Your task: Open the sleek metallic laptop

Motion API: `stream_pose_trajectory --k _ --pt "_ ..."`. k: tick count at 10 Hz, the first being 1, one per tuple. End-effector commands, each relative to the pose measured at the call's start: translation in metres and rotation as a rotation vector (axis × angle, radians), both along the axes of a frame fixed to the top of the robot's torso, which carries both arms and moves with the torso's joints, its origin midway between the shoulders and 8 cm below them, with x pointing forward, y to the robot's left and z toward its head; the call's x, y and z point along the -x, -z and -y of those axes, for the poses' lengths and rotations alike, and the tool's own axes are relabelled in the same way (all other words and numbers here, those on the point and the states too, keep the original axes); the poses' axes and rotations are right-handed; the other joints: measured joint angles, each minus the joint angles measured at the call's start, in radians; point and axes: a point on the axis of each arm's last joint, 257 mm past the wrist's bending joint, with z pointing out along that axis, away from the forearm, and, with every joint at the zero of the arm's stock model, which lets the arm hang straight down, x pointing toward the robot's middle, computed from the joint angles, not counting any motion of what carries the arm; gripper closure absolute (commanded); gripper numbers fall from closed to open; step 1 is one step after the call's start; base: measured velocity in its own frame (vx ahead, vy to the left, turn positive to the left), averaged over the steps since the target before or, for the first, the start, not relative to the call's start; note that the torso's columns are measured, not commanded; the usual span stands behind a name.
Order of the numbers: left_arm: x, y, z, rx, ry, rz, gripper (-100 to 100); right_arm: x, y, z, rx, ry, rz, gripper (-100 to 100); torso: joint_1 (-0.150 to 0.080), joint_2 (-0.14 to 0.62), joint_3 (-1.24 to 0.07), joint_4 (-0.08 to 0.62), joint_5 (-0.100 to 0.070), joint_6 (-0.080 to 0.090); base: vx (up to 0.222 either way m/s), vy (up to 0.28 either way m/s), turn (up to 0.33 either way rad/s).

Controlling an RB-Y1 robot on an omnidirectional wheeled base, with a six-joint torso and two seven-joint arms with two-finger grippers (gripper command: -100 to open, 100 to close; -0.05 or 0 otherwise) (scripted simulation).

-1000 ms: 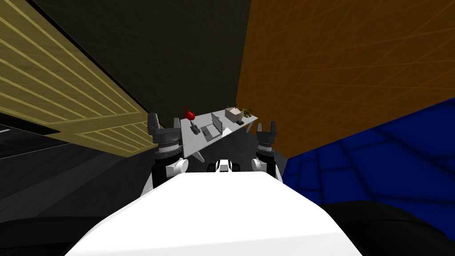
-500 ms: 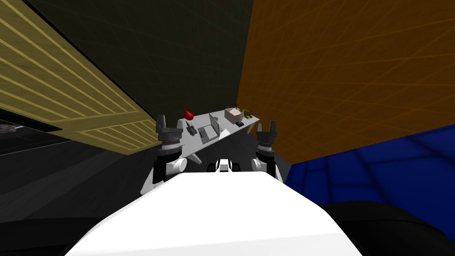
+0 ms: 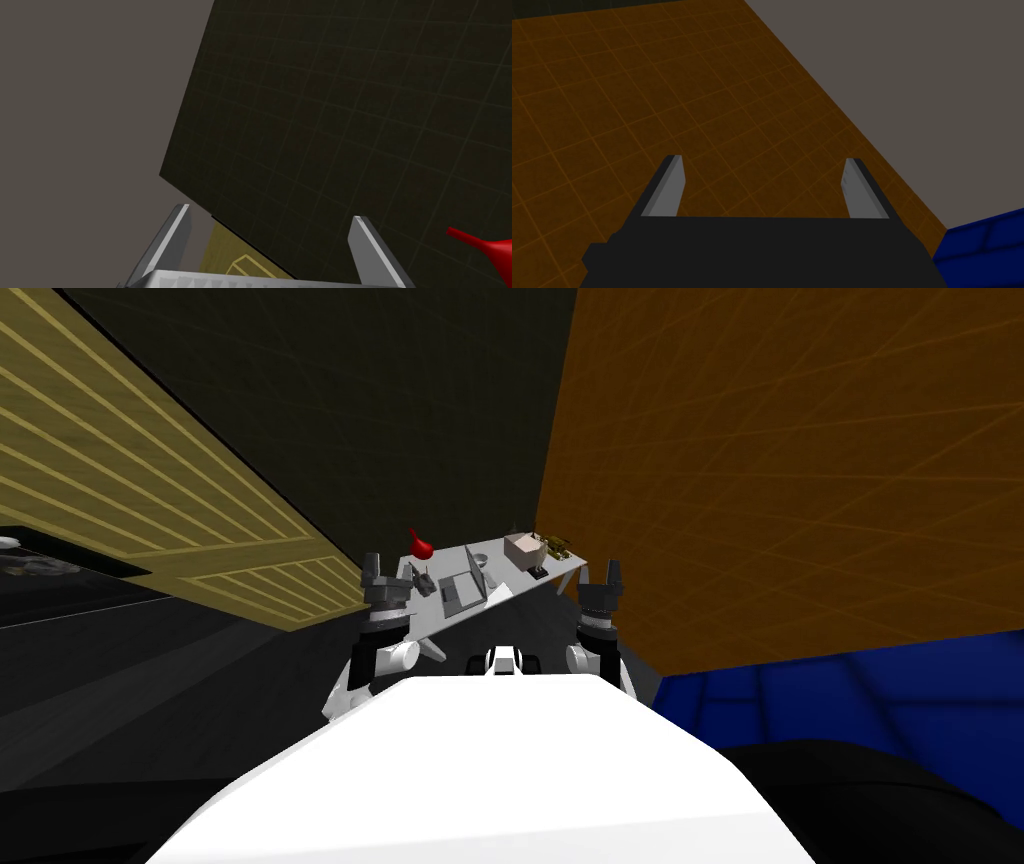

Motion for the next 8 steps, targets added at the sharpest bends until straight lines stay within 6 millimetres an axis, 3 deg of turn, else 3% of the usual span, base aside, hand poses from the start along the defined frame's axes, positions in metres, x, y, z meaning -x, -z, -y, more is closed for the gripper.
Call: stream_pose_trajectory --k 1,8 --pt "-0.010 0.020 -0.015 0.044 -0.014 -0.052 -100 0.000 0.000 0.000 0.000 0.000 0.000 0 0.001 0.001 0.001 0.000 0.000 0.000 0.094 -0.167 0.094" --pt "-0.040 0.088 -0.067 0.190 -0.059 -0.211 -100 0.000 0.000 0.000 0.000 0.000 0.000 0 0.001 0.000 0.000 0.000 0.000 0.000 0.120 -0.193 0.112"
